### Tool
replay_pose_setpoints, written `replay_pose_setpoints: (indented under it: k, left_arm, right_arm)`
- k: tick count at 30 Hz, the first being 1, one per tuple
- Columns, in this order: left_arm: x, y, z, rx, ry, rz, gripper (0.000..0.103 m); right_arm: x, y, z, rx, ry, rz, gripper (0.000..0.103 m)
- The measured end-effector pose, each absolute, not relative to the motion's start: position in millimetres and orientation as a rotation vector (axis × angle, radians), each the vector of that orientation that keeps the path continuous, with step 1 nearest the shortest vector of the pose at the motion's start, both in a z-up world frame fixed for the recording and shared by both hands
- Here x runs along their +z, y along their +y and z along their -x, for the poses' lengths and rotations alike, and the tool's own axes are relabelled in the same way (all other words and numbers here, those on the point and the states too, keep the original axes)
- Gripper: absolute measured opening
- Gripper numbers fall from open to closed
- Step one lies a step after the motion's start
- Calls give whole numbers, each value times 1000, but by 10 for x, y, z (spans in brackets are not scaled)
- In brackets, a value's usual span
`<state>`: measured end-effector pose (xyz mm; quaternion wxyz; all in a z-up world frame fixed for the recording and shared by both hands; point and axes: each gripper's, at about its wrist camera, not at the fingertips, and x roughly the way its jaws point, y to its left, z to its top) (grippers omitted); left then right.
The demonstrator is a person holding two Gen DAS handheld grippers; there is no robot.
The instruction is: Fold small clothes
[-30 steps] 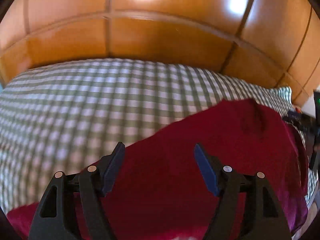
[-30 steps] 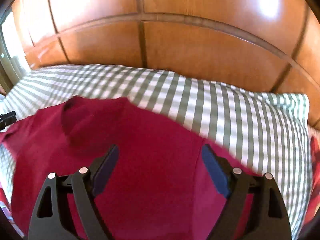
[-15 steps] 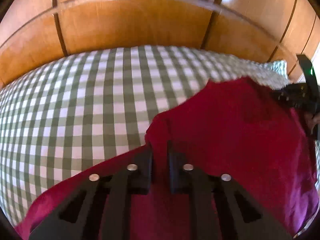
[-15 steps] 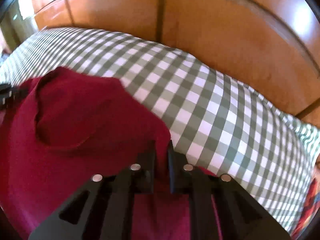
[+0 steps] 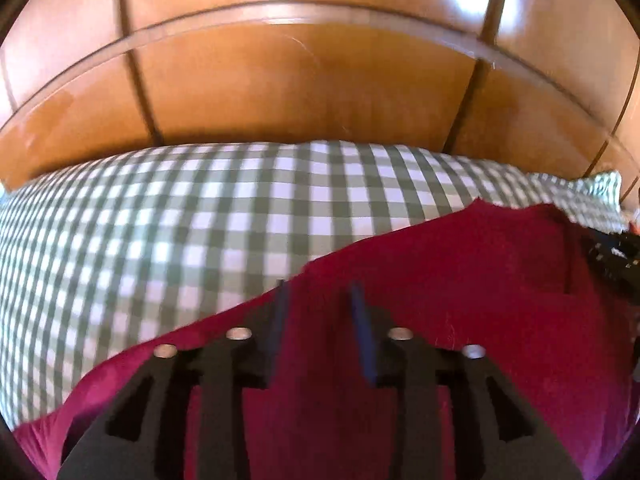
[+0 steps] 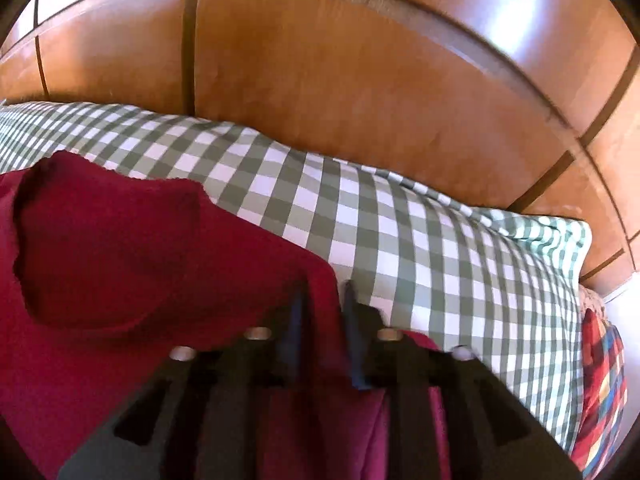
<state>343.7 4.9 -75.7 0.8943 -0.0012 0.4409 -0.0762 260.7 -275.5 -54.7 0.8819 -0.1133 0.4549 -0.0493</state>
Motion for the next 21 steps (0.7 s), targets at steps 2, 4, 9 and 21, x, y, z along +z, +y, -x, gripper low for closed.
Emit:
replay_pose_setpoints:
  k: [2,4,9,21]
  left_arm:
    - [-671,325,-3238,-158,907,53,35]
    - [-605,551,-3024,-185,899,115,35]
    - [-661,1000,-2184,-342,925,300,35]
    - [-1122,779,-584,-644,1009,573,55]
  right_arm:
    - [-426,-2787,-2411,-125,898,205,74]
    - [-317,-2773,-2152,-120,867,170,80]
    - [-215,-2412,-1535,-63,838,135,92]
    - [-556,-1672,-127,121,901,16,94]
